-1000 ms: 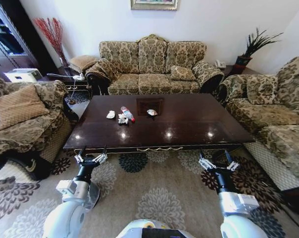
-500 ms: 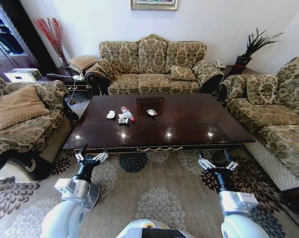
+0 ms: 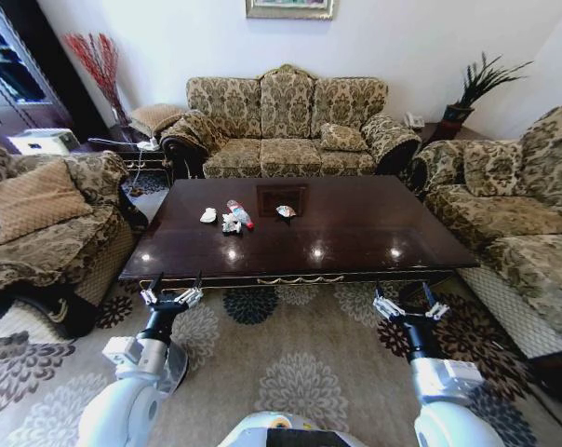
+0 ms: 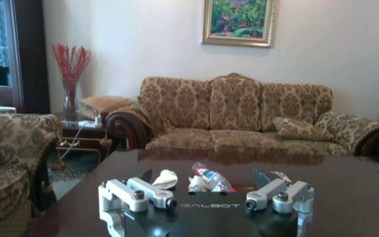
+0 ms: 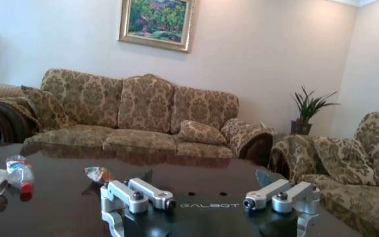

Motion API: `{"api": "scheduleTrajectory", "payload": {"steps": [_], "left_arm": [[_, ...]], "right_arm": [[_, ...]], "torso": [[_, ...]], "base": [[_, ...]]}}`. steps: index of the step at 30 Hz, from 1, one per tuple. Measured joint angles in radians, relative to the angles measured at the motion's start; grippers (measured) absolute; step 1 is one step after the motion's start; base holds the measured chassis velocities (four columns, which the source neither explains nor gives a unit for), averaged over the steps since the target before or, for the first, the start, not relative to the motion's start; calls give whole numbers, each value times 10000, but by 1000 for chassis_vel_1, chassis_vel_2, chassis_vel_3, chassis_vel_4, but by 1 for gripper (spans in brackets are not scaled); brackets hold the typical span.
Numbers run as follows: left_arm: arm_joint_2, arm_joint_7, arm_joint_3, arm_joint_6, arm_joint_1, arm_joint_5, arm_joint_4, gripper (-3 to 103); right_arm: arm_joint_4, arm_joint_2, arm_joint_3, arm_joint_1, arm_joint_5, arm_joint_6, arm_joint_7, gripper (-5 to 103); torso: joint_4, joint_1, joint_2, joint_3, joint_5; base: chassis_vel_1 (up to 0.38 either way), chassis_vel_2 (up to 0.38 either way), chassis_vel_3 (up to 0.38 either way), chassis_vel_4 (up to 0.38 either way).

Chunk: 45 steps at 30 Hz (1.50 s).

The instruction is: Move to the front of the table and place the trash on the table into the trash bin.

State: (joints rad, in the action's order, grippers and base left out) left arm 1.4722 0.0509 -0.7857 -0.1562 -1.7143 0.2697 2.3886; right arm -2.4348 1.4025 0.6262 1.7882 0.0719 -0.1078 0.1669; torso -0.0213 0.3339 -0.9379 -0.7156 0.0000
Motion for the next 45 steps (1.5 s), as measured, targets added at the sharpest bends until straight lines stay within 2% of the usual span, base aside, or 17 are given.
{"api": "scheduleTrajectory", "payload": {"steps": [13, 34, 39, 42, 43, 45], "left_arm": [[36, 0, -86, 91, -68, 1, 68, 100], [-56, -57, -300, 260, -111, 140, 42, 100], [-45, -66, -279, 254, -37, 218, -522, 100], [-43, -67, -237, 255, 117, 328, -1466, 100], [-43, -67, -237, 255, 117, 328, -1466, 100], [-114, -63, -223, 256, 306, 413, -2455, 100]], "right_arm": [[17, 0, -85, -6, -75, 4, 4, 100], [71, 202, -348, -27, -449, -56, -66, 100], [326, 250, -374, -99, -445, 60, -62, 100], [600, 226, -312, -198, -414, 105, -29, 100], [600, 226, -312, -198, -414, 105, -29, 100], [759, 218, -289, -223, -372, 144, -14, 100]], "torso": [[0, 0, 0, 0, 3], [-1, -1, -1, 1, -3], [-2, -1, -1, 0, -1], [1, 0, 0, 0, 3], [1, 0, 0, 0, 3], [2, 0, 0, 0, 4]], "base": [[74, 73, -75, -83], [273, 266, -268, -262], [61, 46, -28, -31], [-12, -29, 8, 8], [-35, -86, 24, 24], [0, 0, 0, 0]]}}
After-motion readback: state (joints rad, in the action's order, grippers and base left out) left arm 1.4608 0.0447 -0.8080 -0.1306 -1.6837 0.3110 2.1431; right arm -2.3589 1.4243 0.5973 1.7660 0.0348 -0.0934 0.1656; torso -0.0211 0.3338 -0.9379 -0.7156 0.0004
